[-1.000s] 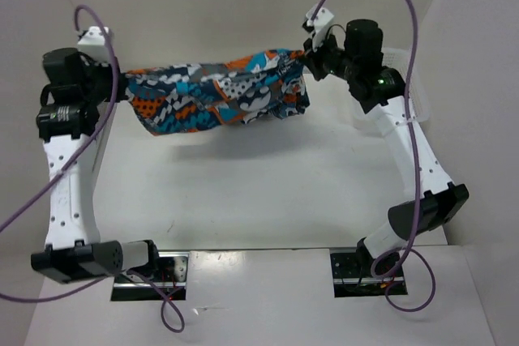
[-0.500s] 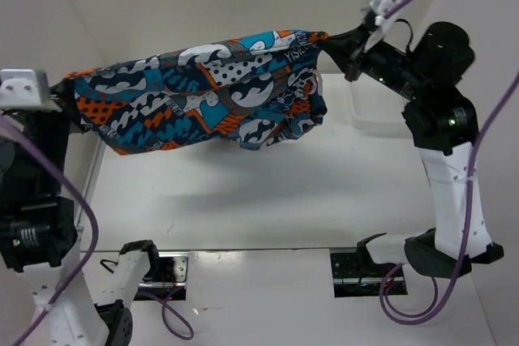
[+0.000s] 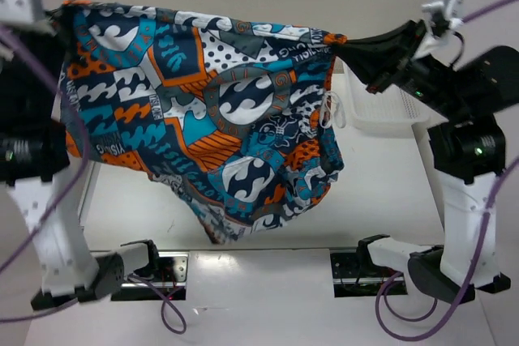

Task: Fold and stack the shorts
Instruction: Fold the shorts

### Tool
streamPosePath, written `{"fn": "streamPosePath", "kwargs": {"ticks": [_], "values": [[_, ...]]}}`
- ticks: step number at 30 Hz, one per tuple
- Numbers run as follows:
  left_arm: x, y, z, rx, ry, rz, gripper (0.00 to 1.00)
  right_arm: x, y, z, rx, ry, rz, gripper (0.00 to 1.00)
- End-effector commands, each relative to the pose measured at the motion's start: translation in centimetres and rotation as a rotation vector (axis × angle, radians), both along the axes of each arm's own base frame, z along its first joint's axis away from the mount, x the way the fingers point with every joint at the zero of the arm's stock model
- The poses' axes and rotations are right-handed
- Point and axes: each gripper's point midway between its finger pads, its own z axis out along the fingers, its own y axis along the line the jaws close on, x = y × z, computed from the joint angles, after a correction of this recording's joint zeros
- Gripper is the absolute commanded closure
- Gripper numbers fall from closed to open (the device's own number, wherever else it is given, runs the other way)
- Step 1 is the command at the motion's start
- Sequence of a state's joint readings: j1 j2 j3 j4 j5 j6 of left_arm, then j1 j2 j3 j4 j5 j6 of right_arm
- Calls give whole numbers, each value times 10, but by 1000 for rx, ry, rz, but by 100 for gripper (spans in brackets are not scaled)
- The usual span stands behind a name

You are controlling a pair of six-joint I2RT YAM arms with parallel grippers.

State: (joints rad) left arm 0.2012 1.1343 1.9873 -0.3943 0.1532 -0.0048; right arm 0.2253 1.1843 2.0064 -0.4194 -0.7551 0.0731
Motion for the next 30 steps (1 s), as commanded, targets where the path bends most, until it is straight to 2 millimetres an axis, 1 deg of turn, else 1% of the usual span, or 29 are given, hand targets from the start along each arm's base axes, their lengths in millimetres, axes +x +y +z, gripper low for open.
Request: {"fn": "streamPosePath", "kwargs": {"ticks": [1, 2, 3, 4, 5, 6, 7, 8, 9, 10, 11, 12, 13, 14, 15, 16, 17, 18, 19, 20, 21, 22, 24, 25, 26, 27, 28, 29, 30], "values": [[96, 8, -73, -26, 253, -71, 100, 83, 5, -41, 39, 183, -76, 100], [109, 9, -86, -32, 292, -84, 100, 110, 12, -70, 25, 271, -77, 100], [121, 4, -96, -34, 322, -110, 100, 126, 13, -82, 23, 299, -92, 100], [145, 0, -125, -46, 398, -151, 100, 142, 17, -101, 11, 343, -95, 100], [156, 0, -141, -54, 437, -164, 100, 171, 21, -131, -5, 419, -110, 100], [167, -7, -156, -59, 476, -190, 100, 184, 24, -143, -12, 442, -111, 100], [187, -9, -184, -75, 546, -202, 100, 198, 27, -163, -24, 489, -113, 100], [197, -16, -198, -78, 577, -222, 100, 224, 32, -195, -50, 546, -118, 100], [208, -19, -212, -83, 609, -231, 100, 238, 33, -209, -61, 565, -132, 100], [229, -15, -237, -96, 660, -223, 100, 250, 35, -212, -71, 559, -134, 100], [238, -14, -247, -102, 682, -223, 100, 264, 35, -223, -73, 578, -156, 100], [249, -13, -253, -104, 692, -223, 100, 286, 37, -255, -107, 620, -175, 100], [267, -10, -261, -106, 700, -223, 100, 299, 35, -255, -112, 604, -205, 100], [275, -8, -265, -107, 702, -214, 100, 309, 35, -265, -115, 618, -220, 100], [281, -7, -268, -107, 704, -213, 100, 323, 36, -289, -127, 657, -233, 100], [293, -5, -273, -108, 705, -213, 100, 329, 35, -290, -132, 647, -244, 100], [297, -11, -274, -104, 704, -232, 100, 334, 36, -302, -139, 667, -245, 100], [300, -11, -278, -106, 715, -232, 100, 340, 36, -305, -139, 669, -257, 100], [307, -10, -287, -109, 726, -232, 100, 346, 37, -315, -144, 683, -258, 100], [305, -18, -292, -111, 751, -253, 100, 349, 35, -324, -157, 694, -269, 100], [305, -18, -292, -111, 751, -253, 100, 352, 36, -328, -168, 688, -270, 100], [302, -18, -298, -118, 778, -253, 100, 353, 34, -328, -174, 681, -279, 100], [293, -21, -304, -126, 810, -264, 100, 356, 29, -335, -195, 682, -311, 100], [285, -22, -309, -134, 840, -264, 100, 360, 18, -338, -215, 673, -346, 100], [277, -23, -312, -139, 861, -264, 100, 361, 15, -344, -230, 674, -358, 100], [262, -26, -300, -138, 856, -275, 100, 361, 3, -348, -239, 676, -386, 100], [245, -28, -329, -162, 949, -275, 100, 361, -11, -347, -262, 662, -414, 100], [233, -30, -339, -172, 986, -275, 100, 361, -21, -349, -279, 651, -436, 100], [211, -32, -332, -172, 988, -275, 100, 354, -29, -366, -320, 684, -440, 100]]}}
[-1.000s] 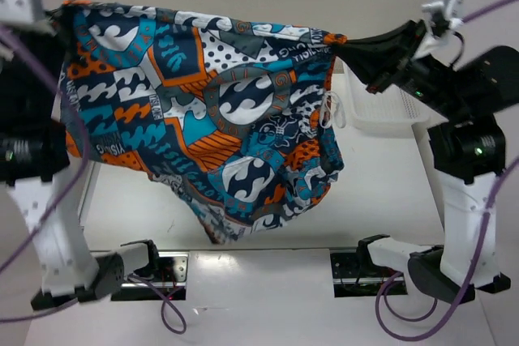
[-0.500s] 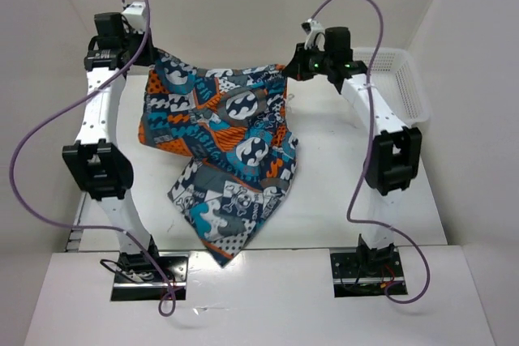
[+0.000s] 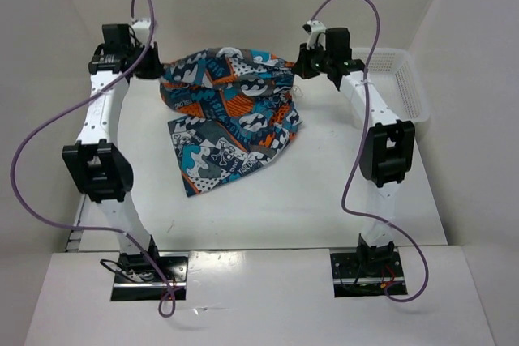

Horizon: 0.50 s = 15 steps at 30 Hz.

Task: Fold and stack the shorts
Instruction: Fold the shorts

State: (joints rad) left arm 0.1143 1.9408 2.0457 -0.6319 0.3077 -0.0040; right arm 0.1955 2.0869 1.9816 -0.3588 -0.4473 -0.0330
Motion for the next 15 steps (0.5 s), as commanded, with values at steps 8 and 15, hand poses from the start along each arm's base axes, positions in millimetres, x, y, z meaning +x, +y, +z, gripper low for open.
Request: {"fn": "streamPosePath", "kwargs": {"ticks": [8, 15], "values": [[-194, -40, -93, 4, 426, -45, 100, -63, -73, -67, -355, 38, 80, 100], [-281, -56, -178, 39, 705, -98, 100, -104, -83, -130, -463, 152, 112, 100]]}}
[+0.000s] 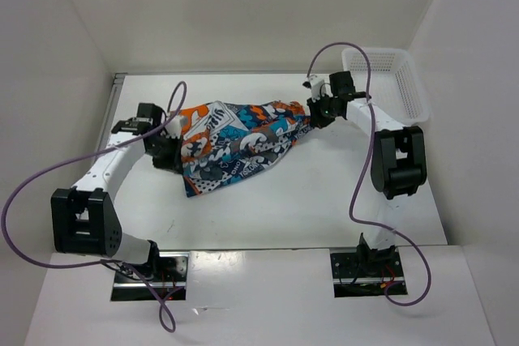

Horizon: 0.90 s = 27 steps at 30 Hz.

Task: Fold and stack the shorts
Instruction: Fold the shorts

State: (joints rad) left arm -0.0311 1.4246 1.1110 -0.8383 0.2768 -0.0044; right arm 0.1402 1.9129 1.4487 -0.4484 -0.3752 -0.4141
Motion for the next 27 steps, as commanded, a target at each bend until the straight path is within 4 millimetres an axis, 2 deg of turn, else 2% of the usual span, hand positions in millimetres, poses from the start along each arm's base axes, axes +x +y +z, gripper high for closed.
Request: {"fn": "streamPosePath", "kwargs": {"ticks": [1, 2, 6, 7, 8, 9, 10, 11, 12, 13, 14, 15, 16, 17, 19, 20, 21, 22, 23, 24, 25, 26, 27], "values": [[-30, 9, -21, 50, 94, 8, 100, -4, -5, 12, -105, -84, 35, 100], [-31, 14, -26, 82, 98, 18, 100, -7, -7, 4, -120, -78, 35, 100], [-50, 19, -44, 120, 162, 16, 100, -15, -1, 1, -135, -79, 48, 100], [-54, 17, -46, 111, 173, 12, 100, -18, -4, -4, -147, -67, 42, 96], [-54, 15, -46, 111, 172, 3, 99, -18, -4, -4, -147, -67, 41, 87], [-61, 9, -49, 92, 194, -17, 93, -21, 0, -2, -147, -71, 50, 74], [-64, 9, -50, 93, 214, -18, 90, -24, -1, -6, -154, -66, 59, 66], [-73, 6, -50, 85, 247, -31, 88, -23, -1, -1, -152, -78, 58, 50], [-78, 6, -49, 86, 268, -32, 84, -25, -4, 2, -170, -82, 60, 40], [-84, 7, -49, 88, 290, -33, 75, -26, -5, 11, -182, -104, 79, 36], [-90, 11, -46, 114, 304, -28, 74, -33, -11, 14, -213, -95, 83, 34], [-92, 14, -39, 127, 293, -25, 72, -35, -15, 31, -236, -135, 97, 32], [-104, 15, -30, 130, 331, -27, 70, -36, -18, 44, -252, -159, 101, 32], [-107, 15, -22, 130, 333, -27, 70, -40, -19, 52, -251, -167, 100, 29], [-102, 5, 12, 69, 267, -36, 68, -42, -18, 81, -242, -225, 108, 29], [-112, 1, 25, 44, 293, -42, 67, -45, -4, 99, -225, -276, 125, 29], [-108, -3, 35, 22, 273, -46, 67, -43, 8, 110, -203, -319, 131, 31], [-94, -10, 50, -15, 208, -55, 66, -44, 23, 114, -187, -341, 154, 34], [-69, -14, 55, -32, 112, -60, 63, -51, 55, 111, -164, -344, 201, 38], [-53, -17, 50, -42, 83, -63, 61, -53, 73, 105, -148, -336, 226, 46], [-24, -22, 50, -46, -16, -78, 57, -54, 89, 98, -134, -330, 245, 51], [-14, -28, 44, -23, -44, -105, 57, -55, 102, 90, -123, -312, 260, 56], [-13, -30, 20, 4, -7, -117, 56, -55, 124, 72, -101, -266, 284, 66]]}}
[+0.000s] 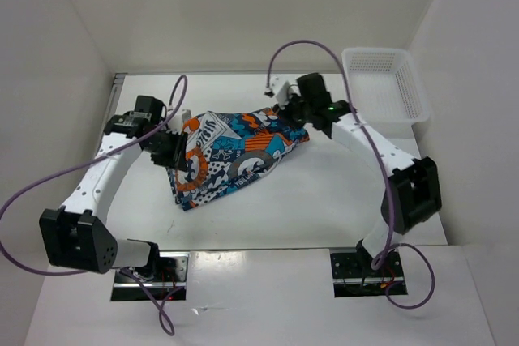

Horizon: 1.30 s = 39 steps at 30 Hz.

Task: Fold and stack the shorts
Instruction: Fold the shorts

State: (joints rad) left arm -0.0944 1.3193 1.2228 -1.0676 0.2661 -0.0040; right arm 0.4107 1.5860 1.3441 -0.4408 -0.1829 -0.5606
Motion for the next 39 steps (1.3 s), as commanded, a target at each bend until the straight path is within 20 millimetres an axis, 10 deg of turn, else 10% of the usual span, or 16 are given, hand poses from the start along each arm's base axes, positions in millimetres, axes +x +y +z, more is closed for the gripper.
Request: {"fn": "streamPosePath", "kwargs": {"ticks": [1, 7, 11, 19, 24, 29, 34, 39], "values": [[34, -17, -40, 28, -55, -62, 56, 6, 55, -38, 44, 85, 40, 70], [18, -8, -120, 153, -2, -78, 56, 29, 68, -111, 5, 196, -21, 94], [-8, 5, -146, 218, 75, -79, 56, 3, 61, -153, -60, 283, -17, 98], [-43, 16, -169, 292, 126, -108, 56, -77, 39, -172, -54, 439, -49, 100], [-37, 14, -150, 289, 112, -106, 57, -91, 40, -144, 21, 456, -78, 100], [-7, 4, -94, 248, -30, -90, 57, -93, 68, -72, 235, 435, -53, 90], [1, -5, -80, 254, -79, -120, 55, -41, 84, -19, 327, 261, -120, 76], [-2, 9, -98, 337, -31, -105, 53, 45, 26, -22, 464, 285, -388, 66]]}}
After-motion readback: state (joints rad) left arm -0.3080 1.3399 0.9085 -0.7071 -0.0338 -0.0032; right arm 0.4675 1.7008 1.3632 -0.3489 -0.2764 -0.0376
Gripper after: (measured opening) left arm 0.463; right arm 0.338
